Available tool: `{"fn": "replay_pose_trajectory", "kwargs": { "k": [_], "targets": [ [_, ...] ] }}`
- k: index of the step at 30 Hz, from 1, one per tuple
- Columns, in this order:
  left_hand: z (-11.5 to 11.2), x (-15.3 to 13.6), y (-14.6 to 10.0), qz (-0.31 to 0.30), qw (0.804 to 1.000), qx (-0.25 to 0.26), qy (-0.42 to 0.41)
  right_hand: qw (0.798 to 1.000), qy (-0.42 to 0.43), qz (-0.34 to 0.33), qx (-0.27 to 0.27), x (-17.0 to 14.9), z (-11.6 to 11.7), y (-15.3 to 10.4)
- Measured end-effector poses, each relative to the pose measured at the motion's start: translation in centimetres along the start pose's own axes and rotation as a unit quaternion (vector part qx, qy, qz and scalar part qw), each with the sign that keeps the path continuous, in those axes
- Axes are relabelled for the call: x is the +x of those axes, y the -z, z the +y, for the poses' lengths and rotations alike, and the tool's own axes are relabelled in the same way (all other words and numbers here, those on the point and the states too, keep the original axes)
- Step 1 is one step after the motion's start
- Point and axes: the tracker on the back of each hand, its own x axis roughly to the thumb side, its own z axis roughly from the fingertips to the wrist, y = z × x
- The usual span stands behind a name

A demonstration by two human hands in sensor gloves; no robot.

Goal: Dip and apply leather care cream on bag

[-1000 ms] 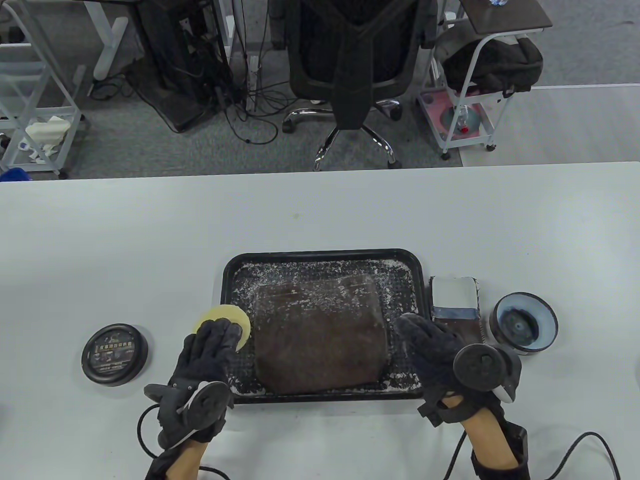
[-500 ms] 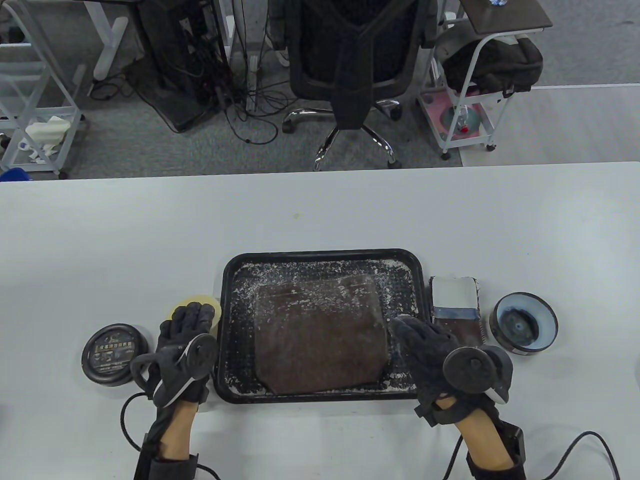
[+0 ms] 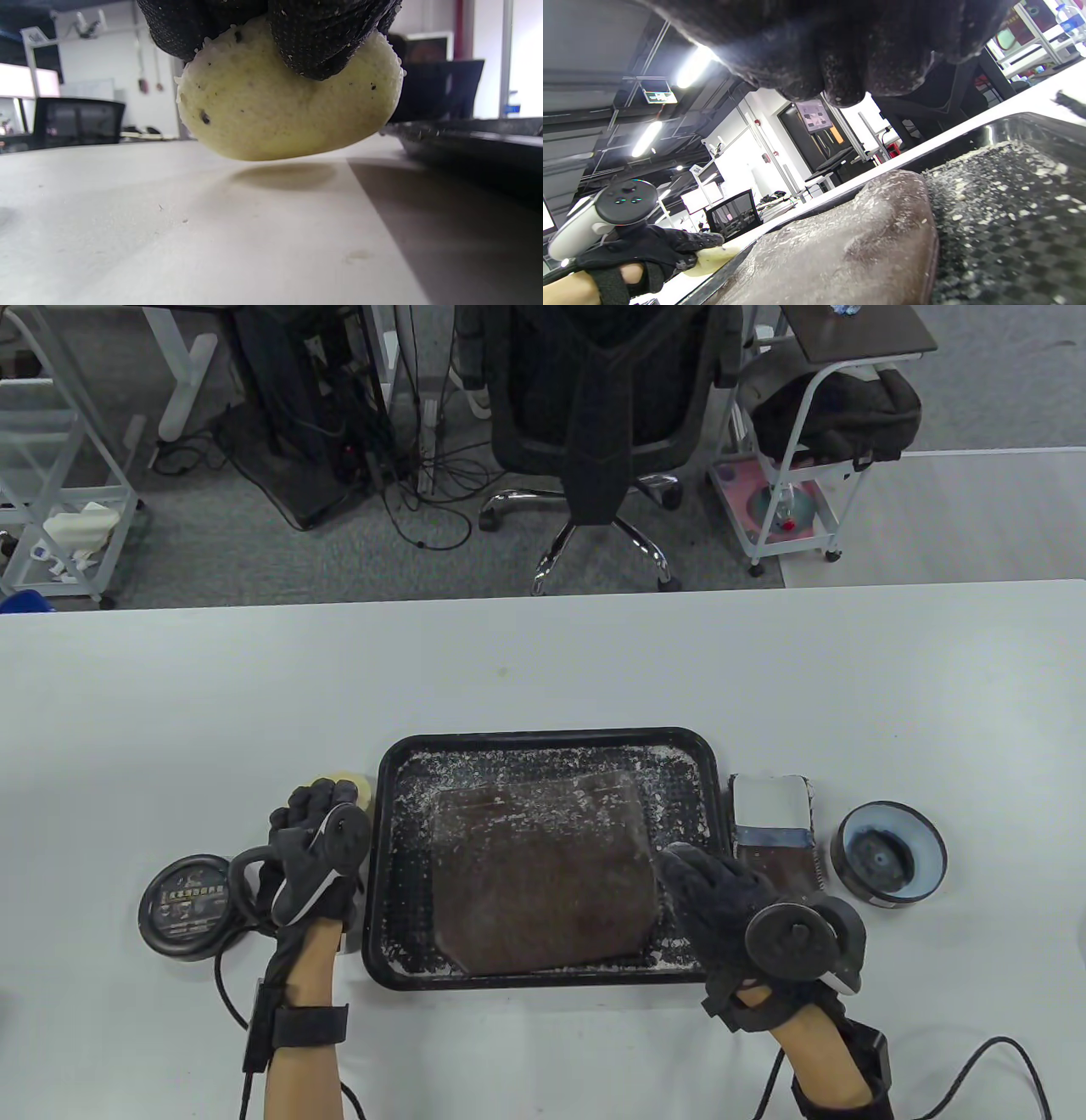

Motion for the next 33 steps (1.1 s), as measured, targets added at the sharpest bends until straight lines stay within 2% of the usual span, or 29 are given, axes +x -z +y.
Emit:
{"fn": "replay_pose_trajectory", "kwargs": {
  "k": [7, 10, 15, 22, 25, 29, 33],
  "targets": [
    [-0.9, 0.3, -0.1, -0.002, 0.998, -0.069, 0.014, 1.000, -0.004, -0.003, -0.001, 0.3, -0.1, -0.1],
    [-0.6, 0.1, -0.8, -0.001, 0.997, -0.069, 0.029, 1.000, 0.000, 0.005, -0.004, 0.0, -0.3, -0.2],
    [1.3, -0.5, -2.7, -0.012, 0.998, -0.055, 0.028, 0.999, 0.014, 0.035, -0.021, -0.9, -1.1, -0.3],
    [3.8, 0.1, -5.9, -0.044, 0.999, -0.019, -0.013, 0.991, 0.011, 0.103, -0.082, -3.2, -3.6, -1.0],
    [4.1, 1.0, -7.3, -0.077, 0.997, -0.002, -0.017, 0.984, 0.004, 0.136, -0.118, -4.9, -5.3, -1.7],
    [4.2, 1.9, -7.8, -0.098, 0.995, 0.016, -0.027, 0.967, 0.023, 0.191, -0.168, -7.5, -7.1, -2.9],
    [4.0, 2.3, -7.9, -0.106, 0.994, 0.018, -0.035, 0.935, 0.088, 0.272, -0.211, -11.3, -8.7, -4.9]
  ]
}}
